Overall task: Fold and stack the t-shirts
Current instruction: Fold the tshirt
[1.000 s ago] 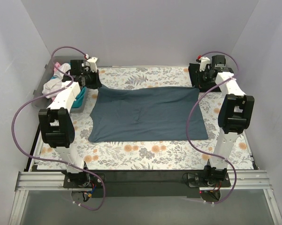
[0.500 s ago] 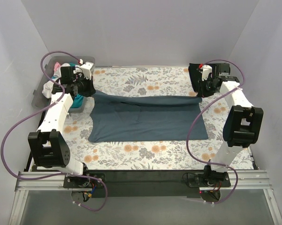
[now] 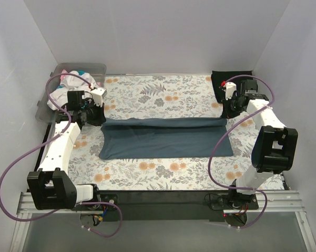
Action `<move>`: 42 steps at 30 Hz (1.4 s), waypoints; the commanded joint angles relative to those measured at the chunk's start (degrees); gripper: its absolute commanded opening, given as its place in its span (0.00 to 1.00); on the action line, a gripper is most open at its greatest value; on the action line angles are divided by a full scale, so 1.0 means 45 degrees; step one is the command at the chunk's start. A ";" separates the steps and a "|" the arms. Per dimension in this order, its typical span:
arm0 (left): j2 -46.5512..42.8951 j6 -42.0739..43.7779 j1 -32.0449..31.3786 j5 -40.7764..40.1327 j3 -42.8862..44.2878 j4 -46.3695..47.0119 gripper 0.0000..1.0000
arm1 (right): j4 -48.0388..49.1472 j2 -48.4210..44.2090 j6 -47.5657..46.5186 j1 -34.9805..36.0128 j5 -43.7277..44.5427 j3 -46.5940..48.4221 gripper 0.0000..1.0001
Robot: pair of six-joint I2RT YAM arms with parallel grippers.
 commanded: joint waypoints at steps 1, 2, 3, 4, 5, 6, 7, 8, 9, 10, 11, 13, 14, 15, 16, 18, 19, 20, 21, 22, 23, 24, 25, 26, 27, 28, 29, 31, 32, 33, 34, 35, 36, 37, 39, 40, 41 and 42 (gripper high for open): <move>-0.0517 0.0339 0.0097 -0.0343 -0.0469 -0.0487 0.00 | 0.0149 -0.0360 -0.0296 -0.0125 0.0082 -0.0317 0.01; -0.0497 0.0398 0.0097 -0.0344 -0.0606 -0.0526 0.00 | 0.0149 -0.0320 -0.0316 -0.0105 0.0101 -0.0376 0.01; -0.0516 0.0398 0.0078 -0.0324 -0.0917 -0.0527 0.00 | 0.0149 -0.0281 -0.0335 -0.0124 0.0121 -0.0415 0.01; -0.0517 0.0398 0.0097 -0.0363 -0.1094 -0.0508 0.00 | 0.0188 -0.0281 -0.0355 -0.0125 0.0140 -0.0473 0.01; -0.0478 0.0456 0.0097 -0.0344 -0.1231 -0.0507 0.00 | 0.0246 -0.0262 -0.0374 -0.0125 0.0160 -0.0629 0.01; -0.0478 0.0495 0.0078 -0.0363 -0.1503 -0.0565 0.00 | 0.0266 -0.0242 -0.0394 -0.0125 0.0199 -0.0727 0.01; -0.0458 0.0496 0.0077 -0.0402 -0.1603 -0.0527 0.00 | 0.0286 -0.0261 -0.0413 -0.0125 0.0218 -0.0824 0.01; -0.0458 0.0457 0.0097 -0.0460 -0.1739 -0.0488 0.00 | 0.0325 -0.0262 -0.0433 -0.0125 0.0277 -0.0961 0.01; -0.0439 0.0476 0.0097 -0.0480 -0.1856 -0.0468 0.00 | 0.0364 -0.0262 -0.0472 -0.0144 0.0277 -0.1039 0.01; -0.0419 0.0476 0.0097 -0.0577 -0.1993 -0.0468 0.00 | 0.0345 -0.0262 -0.0492 -0.0144 0.0297 -0.1118 0.01; -0.0380 0.0476 0.0097 -0.0636 -0.2091 -0.0449 0.00 | 0.0364 -0.0300 -0.0511 -0.0144 0.0355 -0.1234 0.01; -0.0341 0.0476 0.0078 -0.0714 -0.2228 -0.0390 0.00 | 0.0384 -0.0339 -0.0531 -0.0144 0.0375 -0.1313 0.01; -0.0302 0.0438 0.0097 -0.0734 -0.2209 -0.0371 0.00 | 0.0403 -0.0340 -0.0550 -0.0144 0.0394 -0.1333 0.01; -0.0282 0.0418 0.0078 -0.0715 -0.2170 -0.0390 0.00 | 0.0403 -0.0359 -0.0531 -0.0144 0.0394 -0.1333 0.01; -0.0244 0.0340 0.0097 -0.0695 -0.1938 -0.0429 0.00 | 0.0384 -0.0359 -0.0531 -0.0144 0.0414 -0.1275 0.01; -0.0146 0.0300 0.0097 -0.0637 -0.1566 -0.0565 0.00 | 0.0364 -0.0437 -0.0531 -0.0144 0.0394 -0.1022 0.01; -0.0107 0.0300 0.0078 -0.0559 -0.1371 -0.0856 0.00 | 0.0326 -0.0457 -0.0531 -0.0144 0.0394 -0.0943 0.01; -0.0048 0.0339 0.0097 -0.0500 -0.1040 -0.0975 0.00 | 0.0306 -0.0515 -0.0589 -0.0144 0.0472 -0.0885 0.01; -0.0067 0.0320 0.0097 -0.0461 -0.0940 -0.1092 0.00 | 0.0286 -0.0535 -0.0628 -0.0144 0.0492 -0.0845 0.01; -0.0106 0.0378 0.0097 -0.0422 -0.0862 -0.1248 0.00 | 0.0267 -0.0593 -0.0667 -0.0144 0.0531 -0.0806 0.01; -0.0184 0.0533 0.0078 -0.0402 -0.0842 -0.1327 0.00 | 0.0228 -0.0632 -0.0783 -0.0144 0.0589 -0.0864 0.01; -0.0204 0.0651 0.0097 -0.0538 -0.0822 -0.1424 0.00 | 0.0189 -0.0671 -0.0862 -0.0144 0.0609 -0.0903 0.01; -0.0262 0.0787 0.0078 -0.0558 -0.0842 -0.1696 0.00 | 0.0130 -0.0691 -0.0921 -0.0125 0.0629 -0.1000 0.01; -0.0301 0.0924 0.0097 -0.0636 -0.0900 -0.1815 0.00 | 0.0052 -0.0769 -0.1018 -0.0125 0.0687 -0.1059 0.01; -0.0360 0.1080 0.0097 -0.0714 -0.0958 -0.1874 0.00 | 0.0013 -0.0808 -0.1058 -0.0144 0.0687 -0.1137 0.01; -0.0457 0.1140 0.0097 -0.0753 -0.1036 -0.1971 0.00 | -0.0007 -0.0905 -0.1097 -0.0125 0.0687 -0.1235 0.01; -0.0651 0.1198 0.0078 -0.0773 -0.1114 -0.1992 0.00 | -0.0026 -0.1041 -0.1117 -0.0144 0.0649 -0.1429 0.01; -0.0731 0.1257 0.0097 -0.0851 -0.1290 -0.2127 0.00 | -0.0027 -0.1179 -0.1195 -0.0144 0.0609 -0.1645 0.01; -0.0712 0.1296 0.0078 -0.0871 -0.1388 -0.2148 0.00 | -0.0026 -0.1218 -0.1233 -0.0144 0.0629 -0.1839 0.01; -0.0693 0.1297 0.0097 -0.0910 -0.1563 -0.2167 0.00 | -0.0026 -0.1180 -0.1292 -0.0144 0.0648 -0.1938 0.01; -0.0673 0.1297 0.0078 -0.0891 -0.1661 -0.2109 0.00 | -0.0026 -0.1121 -0.1331 -0.0144 0.0668 -0.2035 0.01; -0.0654 0.1297 0.0077 -0.0910 -0.1797 -0.2032 0.00 | 0.0032 -0.1044 -0.1351 -0.0144 0.0649 -0.2114 0.01; -0.0615 0.1277 0.0097 -0.0891 -0.1915 -0.1953 0.00 | 0.0051 -0.0965 -0.1351 -0.0144 0.0668 -0.2230 0.01; -0.0498 0.1238 0.0097 -0.0890 -0.2090 -0.1875 0.00 | 0.0129 -0.0887 -0.1370 -0.0144 0.0707 -0.2309 0.01; -0.0381 0.1141 0.0078 -0.0793 -0.2267 -0.1835 0.00 | 0.0461 -0.0672 -0.1371 -0.0144 0.0863 -0.2523 0.01; -0.0283 0.1082 0.0097 -0.0696 -0.2461 -0.1797 0.00 | 0.0559 -0.0594 -0.1371 -0.0144 0.0940 -0.2544 0.01; -0.0263 0.1082 0.0078 -0.0598 -0.2560 -0.1777 0.00 | 0.0656 -0.0420 -0.1351 -0.0144 0.0999 -0.2544 0.01; -0.0243 0.1062 0.0077 -0.0559 -0.2638 -0.1758 0.00 | 0.0696 -0.0340 -0.1351 -0.0144 0.1019 -0.2525 0.01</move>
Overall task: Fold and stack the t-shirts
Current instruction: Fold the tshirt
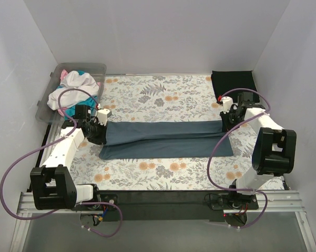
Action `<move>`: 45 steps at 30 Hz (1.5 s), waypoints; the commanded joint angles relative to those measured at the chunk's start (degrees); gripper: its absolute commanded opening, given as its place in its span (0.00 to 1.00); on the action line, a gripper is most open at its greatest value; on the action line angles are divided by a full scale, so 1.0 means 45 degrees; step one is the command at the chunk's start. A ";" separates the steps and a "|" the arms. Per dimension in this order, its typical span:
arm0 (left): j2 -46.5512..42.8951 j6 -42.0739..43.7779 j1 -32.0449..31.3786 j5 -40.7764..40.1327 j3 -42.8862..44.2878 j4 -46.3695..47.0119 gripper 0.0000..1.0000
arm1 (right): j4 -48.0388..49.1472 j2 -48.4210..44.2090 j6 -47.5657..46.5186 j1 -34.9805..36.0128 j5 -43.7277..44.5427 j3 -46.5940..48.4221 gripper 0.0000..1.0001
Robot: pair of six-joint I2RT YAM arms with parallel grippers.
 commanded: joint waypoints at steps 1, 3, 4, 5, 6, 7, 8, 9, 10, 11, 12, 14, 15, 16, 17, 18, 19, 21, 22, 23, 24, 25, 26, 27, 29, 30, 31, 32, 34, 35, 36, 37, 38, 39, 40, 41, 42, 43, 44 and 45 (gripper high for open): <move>-0.0122 0.0066 0.0077 0.0015 -0.0375 0.0054 0.00 | 0.0667 0.0369 -0.0234 -0.0096 0.0383 -0.0043 0.01; -0.0103 0.0086 0.0077 -0.0083 -0.0668 0.0133 0.00 | 0.0687 0.0429 -0.0234 -0.0096 0.0364 -0.0043 0.01; -0.0064 0.0105 0.0077 -0.0122 -0.0746 0.0210 0.00 | 0.0687 0.0429 -0.0253 -0.0096 0.0364 -0.0043 0.01; -0.0044 0.0086 0.0058 -0.0161 -0.0921 0.0269 0.00 | 0.0706 0.0448 -0.0273 -0.0096 0.0364 -0.0023 0.01; -0.0024 0.0067 0.0077 -0.0142 -0.1000 0.0308 0.00 | 0.0687 0.0468 -0.0292 -0.0096 0.0383 -0.0004 0.01; 0.0034 0.0066 0.0058 -0.0122 -0.1040 0.0386 0.00 | 0.0706 0.0468 -0.0312 -0.0076 0.0383 0.0016 0.01; 0.0073 0.0028 0.0077 -0.0122 -0.1059 0.0425 0.00 | 0.0687 0.0468 -0.0312 -0.0095 0.0441 0.0055 0.01; 0.0112 -0.0011 0.0058 -0.0180 -0.1079 0.0484 0.00 | 0.0687 0.0410 -0.0351 -0.0096 0.0442 0.0094 0.01; 0.0171 -0.0050 0.0077 -0.0200 -0.1040 0.0465 0.00 | 0.0668 0.0351 -0.0390 -0.0096 0.0461 0.0133 0.01; 0.0190 -0.0051 0.0058 -0.0181 -0.0982 0.0446 0.00 | 0.0629 0.0312 -0.0409 -0.0096 0.0481 0.0268 0.01; 0.0191 -0.0051 0.0077 -0.0123 -0.0885 0.0426 0.00 | 0.0590 0.0292 -0.0468 -0.0096 0.0520 0.0367 0.01; 0.0093 -0.0032 0.0058 -0.0103 -0.0845 0.0368 0.00 | 0.0492 0.0195 -0.0604 -0.0096 0.0578 0.0600 0.01; 0.0112 0.0007 0.0058 -0.0141 -0.0864 0.0309 0.00 | 0.0453 0.0156 -0.0721 -0.0096 0.0579 0.0641 0.01; 0.0132 0.0047 0.0058 -0.0161 -0.0903 0.0309 0.00 | 0.0433 0.0097 -0.0819 -0.0096 0.0598 0.0641 0.01; 0.0132 0.0086 0.0077 -0.0180 -0.0961 0.0289 0.00 | 0.0394 0.0077 -0.0878 -0.0096 0.0675 0.0602 0.01; 0.0093 0.0125 0.0077 -0.0219 -0.1039 0.0328 0.00 | 0.0413 0.0077 -0.0956 -0.0096 0.0715 0.0505 0.01; 0.0035 0.0125 0.0077 -0.0220 -0.1195 0.0367 0.00 | 0.0394 0.0000 -0.1111 -0.0096 0.0754 0.0427 0.01; -0.0043 0.0125 0.0077 -0.0181 -0.1293 0.0387 0.00 | 0.0394 -0.0020 -0.1191 -0.0096 0.0813 0.0232 0.01; -0.0044 0.0086 0.0077 -0.0181 -0.1275 0.0387 0.00 | 0.0394 -0.0059 -0.1191 -0.0096 0.0794 0.0211 0.01; -0.0063 0.0028 0.0077 -0.0142 -0.1255 0.0406 0.00 | 0.0413 -0.0079 -0.1172 -0.0096 0.0677 0.0211 0.01; -0.0063 0.0008 0.0077 -0.0161 -0.1235 0.0464 0.00 | 0.0413 -0.0098 -0.1152 -0.0096 0.0599 0.0269 0.01; -0.0044 -0.0050 0.0077 -0.0142 -0.1216 0.0504 0.00 | 0.0413 -0.0021 -0.1074 -0.0076 0.0540 0.0560 0.01; -0.0005 -0.0225 0.0058 -0.0045 -0.1061 0.0523 0.00 | 0.0375 0.0076 -0.0958 -0.0076 0.0423 0.0756 0.01; 0.0131 -0.0284 0.0077 -0.0005 -0.0982 0.0524 0.00 | 0.0374 0.0174 -0.0899 -0.0076 0.0403 0.0971 0.01; 0.0249 -0.0382 0.0077 0.0092 -0.0652 0.0524 0.00 | 0.0239 0.0564 -0.0859 -0.0076 0.0422 0.1830 0.01; 0.0288 -0.0441 0.0077 0.0170 -0.0553 0.0504 0.00 | 0.0180 0.0681 -0.0878 -0.0076 0.0442 0.2142 0.01; 0.0346 -0.0461 0.0058 0.0171 -0.0455 0.0446 0.00 | 0.0005 0.0895 -0.0898 -0.0076 0.0461 0.2628 0.01; 0.0347 -0.0461 0.0077 0.0190 -0.0319 0.0407 0.00 | -0.0074 0.0955 -0.0956 -0.0076 0.0500 0.2846 0.01; 0.0269 -0.0422 0.0077 0.0229 -0.0239 0.0290 0.00 | -0.0211 0.0995 -0.1093 -0.0076 0.0539 0.3101 0.01; 0.0249 -0.0402 0.0077 0.0210 -0.0239 0.0270 0.00 | -0.0270 0.0956 -0.1171 -0.0076 0.0539 0.3141 0.01; 0.0153 -0.0344 0.0077 0.0171 -0.0278 0.0173 0.00 | -0.0309 0.0898 -0.1229 -0.0076 0.0520 0.3083 0.01; 0.0132 -0.0324 0.0058 0.0171 -0.0298 0.0153 0.00 | -0.0329 0.0743 -0.1365 -0.0076 0.0520 0.2928 0.01; 0.0074 -0.0305 0.0077 0.0094 -0.0375 0.0152 0.00 | -0.0329 0.0645 -0.1425 -0.0076 0.0501 0.2559 0.01; -0.0023 -0.0285 0.0058 0.0054 -0.0453 0.0172 0.00 | -0.0309 0.0547 -0.1483 -0.0076 0.0500 0.2304 0.01; -0.0082 -0.0227 0.0058 -0.0004 -0.0551 0.0172 0.00 | -0.0309 0.0372 -0.1600 -0.0076 0.0500 0.2088 0.01; -0.0141 -0.0188 0.0077 -0.0044 -0.0610 0.0153 0.00 | -0.0309 0.0273 -0.1659 -0.0076 0.0539 0.1854 0.01; -0.0219 -0.0129 0.0077 -0.0025 -0.0649 0.0075 0.00 | -0.0309 0.0176 -0.1737 -0.0076 0.0559 0.1349 0.01; -0.0258 -0.0032 0.0058 -0.0024 -0.0707 0.0036 0.00 | -0.0270 0.0020 -0.1796 -0.0076 0.0617 0.1151 0.01; -0.0317 0.0124 0.0077 0.0034 -0.0747 0.0016 0.00 | -0.0270 -0.0059 -0.1990 -0.0076 0.0695 0.0936 0.01; -0.0356 0.0241 0.0077 0.0053 -0.0805 -0.0081 0.00 | -0.0231 -0.0118 -0.2050 -0.0076 0.0754 0.0625 0.01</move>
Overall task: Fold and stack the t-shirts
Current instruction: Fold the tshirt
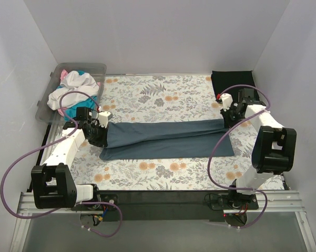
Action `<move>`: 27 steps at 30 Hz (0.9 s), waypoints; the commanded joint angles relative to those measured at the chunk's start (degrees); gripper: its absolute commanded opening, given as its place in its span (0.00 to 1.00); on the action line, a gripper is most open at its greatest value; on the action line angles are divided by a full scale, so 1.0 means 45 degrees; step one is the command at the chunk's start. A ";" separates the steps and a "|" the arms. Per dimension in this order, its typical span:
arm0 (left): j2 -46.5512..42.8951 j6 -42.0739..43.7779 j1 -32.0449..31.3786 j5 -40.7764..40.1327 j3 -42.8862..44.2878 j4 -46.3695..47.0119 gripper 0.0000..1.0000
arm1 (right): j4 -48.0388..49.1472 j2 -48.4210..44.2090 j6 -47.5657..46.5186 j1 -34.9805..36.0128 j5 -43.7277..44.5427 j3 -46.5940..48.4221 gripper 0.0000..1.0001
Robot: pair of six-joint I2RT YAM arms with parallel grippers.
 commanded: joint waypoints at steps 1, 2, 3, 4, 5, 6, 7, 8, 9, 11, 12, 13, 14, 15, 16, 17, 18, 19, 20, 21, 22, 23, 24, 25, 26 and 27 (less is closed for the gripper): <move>-0.0575 0.0577 0.0082 -0.0218 -0.0189 -0.0397 0.00 | -0.0046 -0.0754 -0.0695 -0.0081 0.0419 -0.0680 0.01; -0.0555 0.0791 0.0082 -0.0161 -0.0131 -0.0553 0.00 | -0.0066 -0.0793 -0.0812 -0.0081 0.0477 -0.0778 0.01; -0.0536 0.0947 0.0082 -0.0063 -0.0092 -0.0921 0.00 | -0.0066 -0.0871 -0.0890 -0.0081 0.0497 -0.0856 0.05; -0.0574 0.1142 0.0063 0.0112 -0.0033 -0.1138 0.02 | -0.0085 -0.1065 -0.0910 -0.0081 0.0498 -0.0934 0.23; -0.0652 0.1531 0.0101 0.0539 0.0122 -0.1411 0.18 | -0.0105 -0.1203 -0.0949 -0.0081 0.0401 -0.0935 0.33; -0.0962 0.1573 0.0102 0.0737 0.0201 -0.1665 0.27 | -0.0124 -0.1359 -0.1007 -0.0081 0.0323 -0.0916 0.46; -0.1120 0.1632 0.0082 0.0951 0.0298 -0.1783 0.30 | -0.0183 -0.1650 -0.1027 -0.0081 0.0186 -0.0819 0.54; -0.1238 0.1691 0.0102 0.1147 0.0512 -0.1881 0.34 | -0.0299 -0.1789 -0.0989 -0.0081 -0.0086 -0.0682 0.54; -0.1355 0.1594 0.0082 0.1400 0.0650 -0.1940 0.35 | -0.0397 -0.1906 -0.0872 -0.0081 -0.0204 -0.0526 0.54; -0.1220 0.1399 0.0121 0.1577 0.0904 -0.1921 0.39 | -0.0729 -0.2044 -0.0657 -0.0042 -0.0653 -0.0038 0.54; -0.0891 0.1205 0.0102 0.1733 0.1176 -0.1863 0.40 | -0.0885 -0.1986 -0.0482 0.0055 -0.0848 0.0080 0.51; -0.0694 0.1125 0.0121 0.1831 0.1294 -0.1785 0.40 | -0.1138 -0.1850 -0.0365 0.0172 -0.1005 0.0235 0.48; -0.0499 0.1047 0.0121 0.1890 0.1412 -0.1707 0.41 | -0.1198 -0.1732 -0.0247 0.0328 -0.1142 0.0353 0.45; -0.0110 0.0950 0.0102 0.1930 0.1587 -0.1494 0.40 | -0.1276 -0.1596 -0.0169 0.0677 -0.1124 0.0354 0.39; 0.0087 0.0794 0.0121 0.1930 0.1685 -0.1376 0.40 | -0.1296 -0.1305 -0.0072 0.0836 -0.1046 0.0335 0.37; 0.0302 0.0735 0.0121 0.1930 0.1783 -0.1297 0.41 | -0.1277 -0.1166 -0.0051 0.0953 -0.0987 0.0161 0.34; 0.0672 0.0715 0.0141 0.1930 0.1900 -0.1161 0.40 | -0.1238 -0.0991 -0.0032 0.0954 -0.0967 0.0140 0.32; 0.0849 0.0637 0.0121 0.1949 0.2114 -0.1082 0.40 | -0.1199 -0.0583 0.0027 0.0954 -0.0929 0.0120 0.31; 0.1006 0.0598 0.0121 0.1988 0.2213 -0.1023 0.40 | -0.1218 -0.0366 0.0046 0.0954 -0.0890 0.0100 0.31; 0.1355 0.0597 0.0121 0.2085 0.2368 -0.0965 0.41 | -0.1199 -0.0151 0.0085 0.0954 -0.0870 0.0100 0.30; 0.1552 0.0578 0.0102 0.2202 0.2582 -0.0964 0.41 | -0.1179 0.0179 0.0066 0.0954 -0.0870 0.0139 0.29; 0.1709 0.0462 0.0121 0.2397 0.2701 -0.0926 0.41 | -0.1179 0.0318 0.0202 0.0954 -0.1102 0.0197 0.29; 0.2058 0.0422 0.0121 0.2495 0.2779 -0.0713 0.42 | -0.1179 0.0416 0.0358 0.1322 -0.1278 0.0295 0.29; 0.2236 0.0402 0.0102 0.2612 0.2877 -0.0614 0.42 | -0.1160 0.0552 0.0494 0.1422 -0.1454 0.0605 0.29; 0.2412 0.0363 0.0024 0.2710 0.3052 -0.0516 0.42 | -0.1160 0.0631 0.0612 0.1558 -0.1765 0.0782 0.30; 0.2800 0.0305 -0.0015 0.2711 0.3150 -0.0322 0.42 | -0.1140 0.0709 0.0980 0.1908 -0.1865 0.1016 0.30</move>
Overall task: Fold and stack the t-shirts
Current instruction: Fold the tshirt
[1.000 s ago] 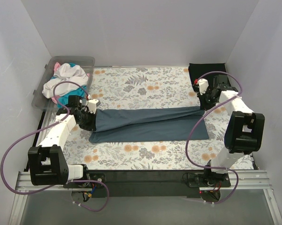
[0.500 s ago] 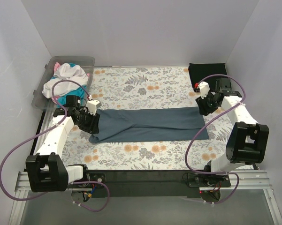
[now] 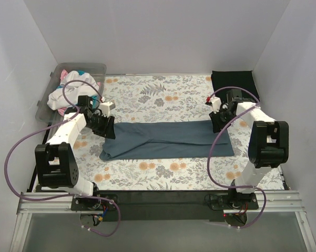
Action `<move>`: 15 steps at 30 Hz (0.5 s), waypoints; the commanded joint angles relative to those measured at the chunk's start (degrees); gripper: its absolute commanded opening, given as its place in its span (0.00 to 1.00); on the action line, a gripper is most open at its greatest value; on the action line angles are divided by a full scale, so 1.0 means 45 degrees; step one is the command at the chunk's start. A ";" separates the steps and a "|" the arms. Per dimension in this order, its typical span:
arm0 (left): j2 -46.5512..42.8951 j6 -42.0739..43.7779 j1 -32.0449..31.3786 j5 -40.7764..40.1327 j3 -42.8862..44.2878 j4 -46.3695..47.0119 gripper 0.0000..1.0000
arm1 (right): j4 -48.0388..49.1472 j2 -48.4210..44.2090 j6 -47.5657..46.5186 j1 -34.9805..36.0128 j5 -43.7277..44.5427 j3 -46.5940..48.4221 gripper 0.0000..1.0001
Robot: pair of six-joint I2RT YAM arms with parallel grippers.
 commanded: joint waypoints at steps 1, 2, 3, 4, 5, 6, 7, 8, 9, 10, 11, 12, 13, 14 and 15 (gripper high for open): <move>0.0516 -0.0240 -0.0098 0.0657 0.0727 0.0748 0.42 | -0.0183 0.0122 0.0881 0.0885 -0.1044 0.1434 0.31; 0.0711 -0.0298 -0.0079 0.0502 0.0844 0.0846 0.42 | -0.0203 0.0181 0.1076 0.1120 -0.1297 0.1709 0.31; 0.1022 -0.0395 -0.0079 0.0384 0.0903 0.0924 0.42 | -0.0184 0.0259 0.1465 0.1586 -0.1415 0.1963 0.31; 0.1141 -0.0473 -0.0079 0.0364 0.0942 0.0944 0.42 | -0.0164 0.0453 0.1682 0.1842 -0.1552 0.2236 0.32; 0.1220 -0.0571 -0.0040 0.0267 0.0981 0.0964 0.42 | -0.0164 0.0591 0.1896 0.2135 -0.1805 0.2916 0.32; 0.1298 -0.0939 -0.0001 0.0034 0.1001 0.1061 0.42 | -0.0183 0.0766 0.2131 0.2698 -0.1962 0.3251 0.32; 0.1279 -0.1059 0.0038 0.0012 0.0962 0.1023 0.41 | -0.0145 0.1174 0.2732 0.2975 -0.2137 0.3699 0.32; 0.1260 -0.1176 0.0232 0.0070 0.0981 0.0926 0.41 | -0.0144 0.1429 0.3048 0.3248 -0.2468 0.4477 0.32; 0.1144 -0.1274 0.0350 0.0109 0.0924 0.0712 0.41 | -0.0086 0.1683 0.3399 0.3792 -0.2645 0.4891 0.32; 0.1026 -0.1314 0.0506 0.0168 0.0826 0.0575 0.41 | 0.0224 0.2169 0.4099 0.4068 -0.2782 0.5224 0.31; 0.0890 -0.1295 0.0817 0.0207 0.0729 0.0458 0.41 | 0.0497 0.2367 0.4434 0.4303 -0.2996 0.5711 0.31; 0.0521 -0.1333 0.0994 0.0188 0.0631 0.0282 0.41 | 0.0790 0.2582 0.4786 0.4847 -0.3018 0.5890 0.31; 0.0363 -0.1333 0.1170 0.0111 0.0340 0.0184 0.41 | 0.1373 0.2952 0.5331 0.5123 -0.3076 0.6066 0.31; 0.0245 -0.1295 0.1481 0.0052 0.0221 0.0067 0.41 | 0.1592 0.3207 0.5568 0.5397 -0.3096 0.6338 0.32; 0.0109 -0.1236 0.1619 -0.0026 0.0084 -0.0244 0.41 | 0.1729 0.3441 0.5744 0.5960 -0.3135 0.6940 0.32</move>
